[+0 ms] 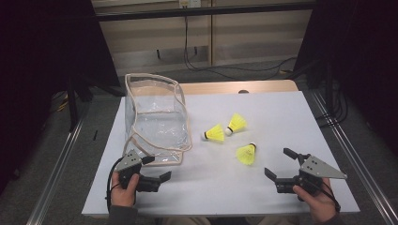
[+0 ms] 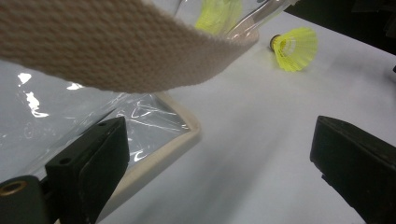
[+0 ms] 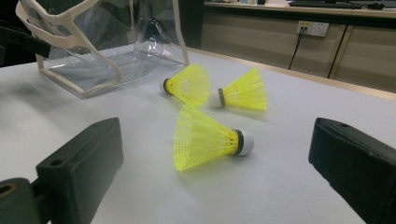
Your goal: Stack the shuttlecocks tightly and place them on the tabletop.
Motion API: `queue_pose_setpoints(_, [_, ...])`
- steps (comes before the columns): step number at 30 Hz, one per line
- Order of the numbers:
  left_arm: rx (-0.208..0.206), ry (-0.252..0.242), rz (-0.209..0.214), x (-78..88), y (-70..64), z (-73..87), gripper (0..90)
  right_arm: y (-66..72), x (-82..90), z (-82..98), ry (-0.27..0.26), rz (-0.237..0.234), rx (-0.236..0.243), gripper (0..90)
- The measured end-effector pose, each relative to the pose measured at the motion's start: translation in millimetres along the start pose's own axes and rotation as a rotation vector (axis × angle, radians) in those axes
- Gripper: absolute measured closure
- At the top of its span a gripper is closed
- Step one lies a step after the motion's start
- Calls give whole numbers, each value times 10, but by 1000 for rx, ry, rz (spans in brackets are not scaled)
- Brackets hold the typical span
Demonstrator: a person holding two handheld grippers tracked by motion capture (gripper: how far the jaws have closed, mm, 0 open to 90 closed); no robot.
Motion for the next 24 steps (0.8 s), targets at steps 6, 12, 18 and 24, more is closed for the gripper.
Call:
queue_pose_setpoints(6, [-13,15,-10,0,2,4,46,-49,-55,-19,50,11,5,25])
queue_pose_setpoints(12, [-2,6,-12,1,6,2,46,-63,-79,-68,74,16,-7,25])
queue_pose_setpoints(18, [1,4,-14,2,13,-1,45,-136,-150,-164,81,31,-21,26])
queue_pose_setpoints(24, [-5,10,-13,3,16,-3,45,-150,-212,-216,91,26,-23,26])
Point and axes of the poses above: each handheld gripper's, and its own axes: x roughly backward along the jaws, z roughly out of its underside, y roughly to its left, the point moved 6 cm from there along -x, roughly forward along the jaws, and after that the axes turned 8 degrees about -x, right-handed, at the moved point
